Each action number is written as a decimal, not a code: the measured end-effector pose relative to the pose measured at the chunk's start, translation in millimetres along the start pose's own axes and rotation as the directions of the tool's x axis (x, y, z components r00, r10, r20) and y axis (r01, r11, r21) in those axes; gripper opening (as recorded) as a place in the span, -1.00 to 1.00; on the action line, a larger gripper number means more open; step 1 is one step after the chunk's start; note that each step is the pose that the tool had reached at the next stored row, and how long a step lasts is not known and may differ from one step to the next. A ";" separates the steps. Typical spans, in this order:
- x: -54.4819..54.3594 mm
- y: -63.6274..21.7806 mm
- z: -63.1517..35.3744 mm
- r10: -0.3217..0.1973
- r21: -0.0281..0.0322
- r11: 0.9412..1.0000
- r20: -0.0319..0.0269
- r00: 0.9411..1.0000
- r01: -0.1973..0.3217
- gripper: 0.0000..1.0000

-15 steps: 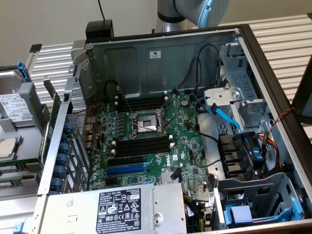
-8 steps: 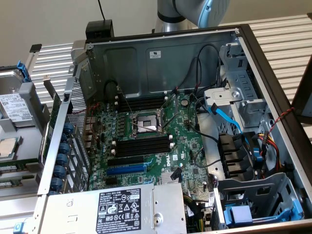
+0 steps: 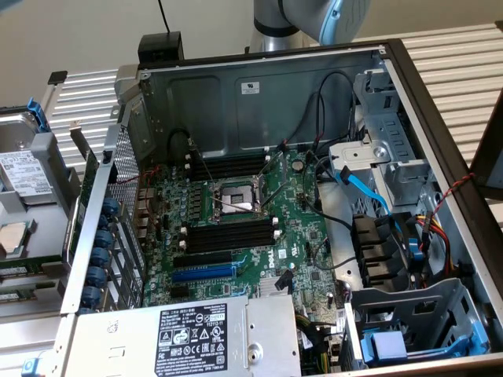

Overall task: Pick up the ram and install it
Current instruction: 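Pick up the ram and move it above insertion slot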

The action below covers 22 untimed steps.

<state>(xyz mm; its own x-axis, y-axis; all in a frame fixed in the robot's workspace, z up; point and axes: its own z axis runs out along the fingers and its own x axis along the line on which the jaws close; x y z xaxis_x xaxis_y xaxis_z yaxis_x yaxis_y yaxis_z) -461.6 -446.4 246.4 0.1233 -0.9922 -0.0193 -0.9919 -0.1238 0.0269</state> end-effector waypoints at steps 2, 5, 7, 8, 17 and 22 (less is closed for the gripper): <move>0.1 -0.1 3.1 0.000 0.000 1.000 0.000 1.000 0.000 -0.24; 0.4 -1.9 7.7 0.000 0.000 1.000 0.000 1.000 0.000 -0.11; 0.6 -3.4 10.5 0.000 0.000 1.000 0.000 1.000 0.000 -0.11; 0.8 -4.4 11.9 0.000 0.000 1.000 0.000 1.000 0.000 -0.11; 1.7 -11.4 22.9 0.000 0.000 1.000 0.000 1.000 0.000 -0.11; 1.9 -11.5 26.6 0.002 -0.001 1.000 -0.001 1.000 -0.002 -0.11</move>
<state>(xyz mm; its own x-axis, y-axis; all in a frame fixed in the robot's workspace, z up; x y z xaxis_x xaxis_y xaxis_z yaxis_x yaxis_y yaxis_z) -450.7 -446.4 219.5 0.1211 -0.9925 -0.0188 -0.9922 -0.1216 0.0275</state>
